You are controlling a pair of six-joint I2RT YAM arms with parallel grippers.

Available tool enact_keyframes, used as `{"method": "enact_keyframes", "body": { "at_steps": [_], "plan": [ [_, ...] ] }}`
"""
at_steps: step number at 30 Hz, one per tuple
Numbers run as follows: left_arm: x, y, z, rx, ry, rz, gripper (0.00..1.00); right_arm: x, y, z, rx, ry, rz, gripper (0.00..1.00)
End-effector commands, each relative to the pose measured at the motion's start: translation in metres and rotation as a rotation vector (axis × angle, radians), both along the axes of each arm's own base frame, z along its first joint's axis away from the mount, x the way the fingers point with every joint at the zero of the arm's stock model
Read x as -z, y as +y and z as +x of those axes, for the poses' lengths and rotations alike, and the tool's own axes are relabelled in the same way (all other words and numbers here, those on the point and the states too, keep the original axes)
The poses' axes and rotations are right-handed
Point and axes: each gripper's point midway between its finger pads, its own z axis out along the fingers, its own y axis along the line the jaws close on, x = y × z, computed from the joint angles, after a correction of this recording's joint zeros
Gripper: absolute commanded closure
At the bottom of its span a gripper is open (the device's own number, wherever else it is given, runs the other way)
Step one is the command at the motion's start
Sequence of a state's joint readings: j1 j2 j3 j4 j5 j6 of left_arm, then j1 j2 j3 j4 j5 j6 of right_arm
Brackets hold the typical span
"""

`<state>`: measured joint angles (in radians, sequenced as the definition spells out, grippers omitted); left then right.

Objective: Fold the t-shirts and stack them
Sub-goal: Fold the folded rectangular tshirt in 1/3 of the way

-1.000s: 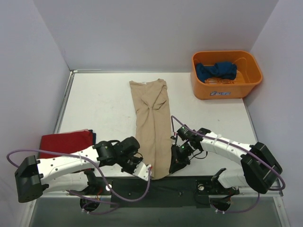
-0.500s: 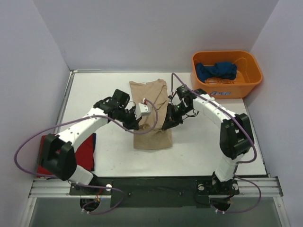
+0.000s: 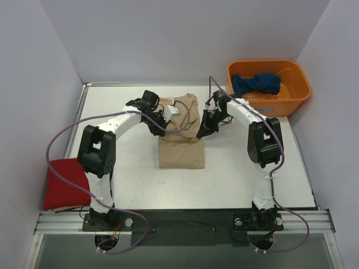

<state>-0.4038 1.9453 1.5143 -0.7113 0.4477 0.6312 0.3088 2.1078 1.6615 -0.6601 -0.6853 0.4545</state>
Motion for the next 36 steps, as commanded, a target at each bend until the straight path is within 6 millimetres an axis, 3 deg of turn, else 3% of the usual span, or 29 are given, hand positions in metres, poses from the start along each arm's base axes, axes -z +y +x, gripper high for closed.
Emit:
{"method": "enact_keyframes", "body": {
  "at_steps": [1, 7, 8, 9, 10, 11, 12, 15, 17, 20, 22, 23, 24, 25, 26, 27, 29, 30, 31, 33, 34, 36],
  "plan": [
    [-0.021, -0.012, 0.038, -0.038, -0.096, -0.056, 1.00, 0.001, -0.009, 0.010, 0.008, 0.004, -0.025, 1.00],
    [0.004, -0.005, 0.034, -0.064, -0.025, -0.021, 1.00, 0.014, -0.012, 0.023, 0.030, 0.018, -0.031, 1.00],
    [0.007, -0.003, 0.033, -0.072, -0.014, -0.012, 1.00, 0.017, -0.012, 0.026, 0.036, 0.021, -0.035, 0.90],
    [0.011, 0.000, 0.033, -0.086, -0.005, 0.002, 0.96, 0.017, -0.014, 0.029, 0.048, 0.020, -0.037, 0.84],
    [0.011, 0.002, 0.034, -0.105, 0.003, 0.004, 0.77, 0.017, -0.017, 0.032, 0.060, 0.015, -0.051, 0.74],
    [0.010, 0.007, 0.040, -0.127, -0.009, 0.013, 0.69, 0.011, -0.020, 0.038, 0.077, -0.004, -0.056, 0.71],
    [0.007, 0.008, 0.044, -0.173, -0.010, 0.011, 0.54, 0.008, -0.025, 0.043, 0.092, -0.026, -0.078, 0.66],
    [-0.024, 0.022, 0.083, -0.314, -0.114, -0.010, 0.36, -0.024, -0.038, 0.060, 0.118, -0.158, -0.138, 0.64],
    [-0.052, 0.031, 0.104, -0.408, -0.154, -0.065, 0.32, -0.042, -0.043, 0.061, 0.106, -0.232, -0.174, 0.64],
    [-0.078, 0.046, 0.115, -0.496, -0.184, -0.092, 0.33, -0.048, -0.041, 0.043, 0.027, -0.279, -0.202, 0.71],
    [-0.092, 0.043, 0.102, -0.448, -0.199, -0.083, 0.44, -0.038, -0.033, 0.017, -0.030, -0.239, -0.197, 0.71],
    [-0.080, 0.029, 0.078, -0.374, -0.139, -0.094, 0.48, -0.029, -0.032, -0.001, -0.054, -0.205, -0.210, 0.69],
    [-0.089, 0.020, 0.062, -0.293, -0.161, -0.104, 0.53, -0.025, -0.033, -0.009, -0.051, -0.190, -0.227, 0.66],
    [-0.074, 0.001, 0.030, -0.200, -0.103, -0.103, 0.57, -0.014, -0.041, -0.026, -0.050, -0.160, -0.274, 0.61],
    [-0.066, -0.003, 0.004, -0.107, -0.097, -0.090, 0.58, -0.008, -0.042, -0.032, -0.034, -0.142, -0.283, 0.58],
    [-0.063, -0.023, -0.023, -0.005, -0.073, -0.110, 0.58, 0.003, -0.042, -0.048, -0.041, -0.101, -0.273, 0.56],
    [-0.057, -0.041, -0.058, 0.132, -0.043, -0.141, 0.60, 0.011, -0.031, -0.054, -0.051, -0.098, -0.201, 0.60],
    [-0.054, -0.049, -0.061, 0.135, -0.014, -0.164, 0.63, 0.011, -0.026, -0.052, -0.056, -0.115, -0.176, 0.64],
    [-0.052, -0.053, -0.058, 0.088, 0.018, -0.180, 0.68, 0.009, -0.019, -0.049, -0.061, -0.126, -0.140, 0.79],
    [-0.051, -0.056, -0.033, -0.024, 0.046, -0.221, 0.69, -0.003, -0.005, -0.030, -0.052, -0.187, -0.066, 0.93],
    [-0.049, -0.054, -0.012, -0.069, 0.038, -0.248, 0.70, -0.014, 0.005, -0.013, -0.040, -0.245, -0.027, 0.97],
    [-0.044, -0.052, 0.012, -0.163, 0.059, -0.284, 0.73, -0.021, 0.021, 0.008, -0.022, -0.283, 0.026, 1.00]
  ]
}}
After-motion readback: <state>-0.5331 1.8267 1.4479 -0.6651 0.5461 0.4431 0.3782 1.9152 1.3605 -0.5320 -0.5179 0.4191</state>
